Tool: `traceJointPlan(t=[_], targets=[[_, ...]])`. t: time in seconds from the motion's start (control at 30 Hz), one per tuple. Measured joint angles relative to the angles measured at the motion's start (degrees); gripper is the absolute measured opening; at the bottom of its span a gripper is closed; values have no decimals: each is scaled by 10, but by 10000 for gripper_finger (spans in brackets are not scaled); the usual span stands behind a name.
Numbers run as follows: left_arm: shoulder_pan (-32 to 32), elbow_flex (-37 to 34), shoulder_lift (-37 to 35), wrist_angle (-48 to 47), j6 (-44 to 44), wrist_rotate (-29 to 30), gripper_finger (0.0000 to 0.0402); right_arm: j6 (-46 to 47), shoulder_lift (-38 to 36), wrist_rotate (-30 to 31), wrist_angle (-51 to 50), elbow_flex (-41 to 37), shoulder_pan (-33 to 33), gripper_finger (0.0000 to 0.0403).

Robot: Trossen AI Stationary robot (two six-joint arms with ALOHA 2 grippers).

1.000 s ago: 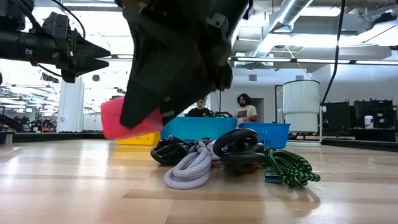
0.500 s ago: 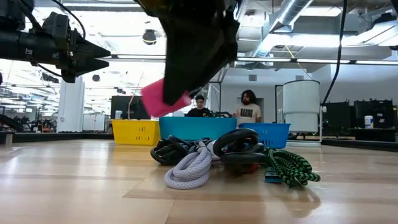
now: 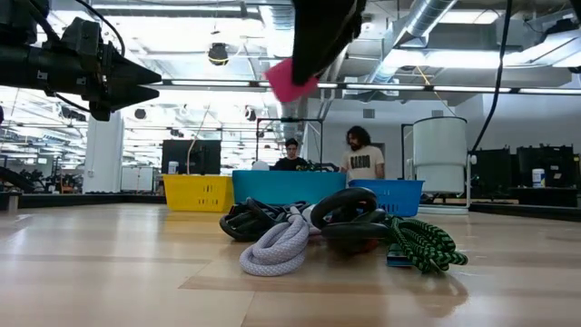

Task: Pick and place items into bin
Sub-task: Put the pink charger adapter into the blue bin

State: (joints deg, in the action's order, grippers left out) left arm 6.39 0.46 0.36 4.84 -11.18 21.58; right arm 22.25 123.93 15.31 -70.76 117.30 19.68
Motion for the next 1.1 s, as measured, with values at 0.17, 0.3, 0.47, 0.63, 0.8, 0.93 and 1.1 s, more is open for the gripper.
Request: traceJointPlan(t=[0.17, 0.3, 0.47, 0.63, 0.8, 0.93, 1.1], targets=[[0, 0, 0, 0, 0, 0, 212, -10, -23, 0, -59, 0, -17, 157], [0, 0, 0, 0, 0, 0, 212, -37, -37, 0, -96, 0, -31, 152], [0, 0, 0, 0, 0, 0, 212, -69, -49, -2, -153, 0, -58, 156], [0, 0, 0, 0, 0, 0, 212, -101, -65, -11, -188, -10, -94, 157], [0, 0, 0, 0, 0, 0, 212, -137, -101, -37, -178, -59, -140, 152], [0, 0, 0, 0, 0, 0, 212, -162, -140, -48, -138, -128, -180, 162], [0, 0, 0, 0, 0, 0, 212, -194, -198, -72, -52, -239, -235, 156]])
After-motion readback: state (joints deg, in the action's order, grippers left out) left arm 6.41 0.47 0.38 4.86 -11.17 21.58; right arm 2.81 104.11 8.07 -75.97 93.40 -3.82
